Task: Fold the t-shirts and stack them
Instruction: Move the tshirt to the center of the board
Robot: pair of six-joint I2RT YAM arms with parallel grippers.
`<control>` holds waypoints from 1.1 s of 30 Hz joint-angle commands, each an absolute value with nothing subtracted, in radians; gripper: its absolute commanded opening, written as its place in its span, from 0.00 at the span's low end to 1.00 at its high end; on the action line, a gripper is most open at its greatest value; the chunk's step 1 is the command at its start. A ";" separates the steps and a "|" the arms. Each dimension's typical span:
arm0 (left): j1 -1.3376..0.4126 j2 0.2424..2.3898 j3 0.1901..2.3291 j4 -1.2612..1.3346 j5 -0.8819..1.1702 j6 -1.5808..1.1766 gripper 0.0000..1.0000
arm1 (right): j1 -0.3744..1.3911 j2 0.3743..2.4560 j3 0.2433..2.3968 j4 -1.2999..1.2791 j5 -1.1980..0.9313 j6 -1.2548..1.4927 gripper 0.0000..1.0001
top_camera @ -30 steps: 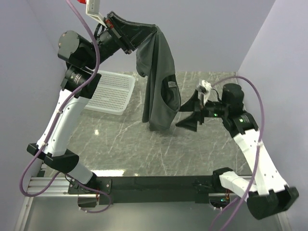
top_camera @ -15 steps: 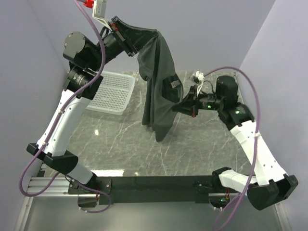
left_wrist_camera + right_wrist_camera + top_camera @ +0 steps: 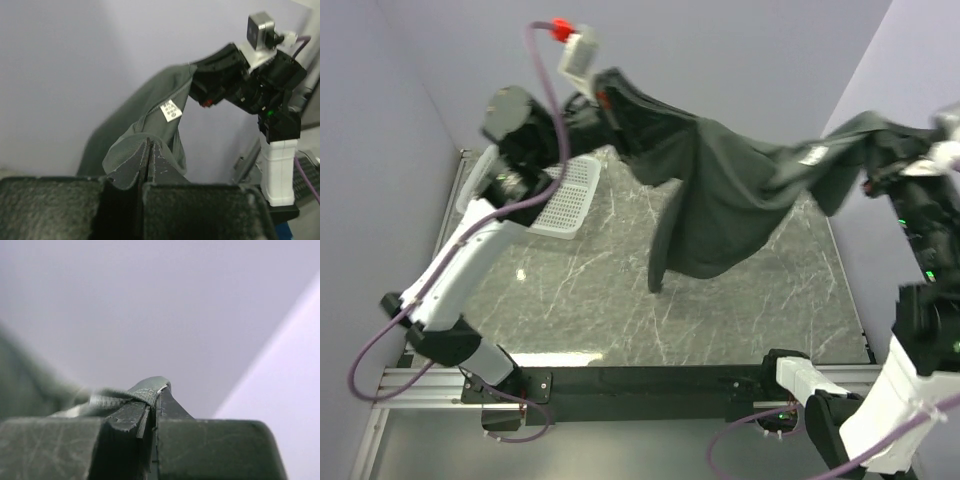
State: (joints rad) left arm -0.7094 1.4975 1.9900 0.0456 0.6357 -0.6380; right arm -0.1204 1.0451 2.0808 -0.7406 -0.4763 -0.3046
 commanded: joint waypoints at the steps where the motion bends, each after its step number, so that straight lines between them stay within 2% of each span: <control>1: -0.871 1.621 2.179 0.055 0.673 -0.577 0.01 | -0.158 1.084 2.222 -0.694 -0.230 -0.262 0.00; 4: -0.955 1.684 2.259 0.077 0.638 -0.586 0.01 | -0.181 1.088 2.302 -0.651 -0.131 -0.255 0.00; 8: -1.002 1.654 2.120 0.182 0.560 -0.624 0.01 | -0.190 1.085 2.300 -0.629 -0.109 -0.264 0.00; 11: -1.003 1.585 1.923 0.189 0.456 -0.592 0.01 | -0.190 1.077 2.162 -0.635 -0.225 -0.235 0.00; 15: -0.997 1.484 1.663 0.204 0.252 -0.514 0.01 | -0.189 1.068 1.808 -0.552 -0.417 -0.199 0.00; 19: -0.907 1.439 1.543 0.215 0.150 -0.489 0.01 | -0.189 1.149 1.732 -0.474 -0.527 -0.123 0.00; 24: -0.827 1.437 1.580 0.209 0.212 -0.473 0.01 | -0.189 1.196 1.836 -0.442 -0.595 -0.020 0.00; 28: -0.825 1.451 1.710 0.167 0.218 -0.413 0.01 | -0.190 1.224 1.916 -0.430 -0.620 0.040 0.00; 33: -0.810 1.456 1.692 0.164 0.230 -0.422 0.01 | -0.190 1.216 1.806 -0.402 -0.650 0.055 0.00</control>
State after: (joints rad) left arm -0.8188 1.4826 1.6814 0.1356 0.2146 -0.4408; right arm -0.1841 1.2346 1.8477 -0.4683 -0.5999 0.0151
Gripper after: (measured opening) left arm 0.012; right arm 0.023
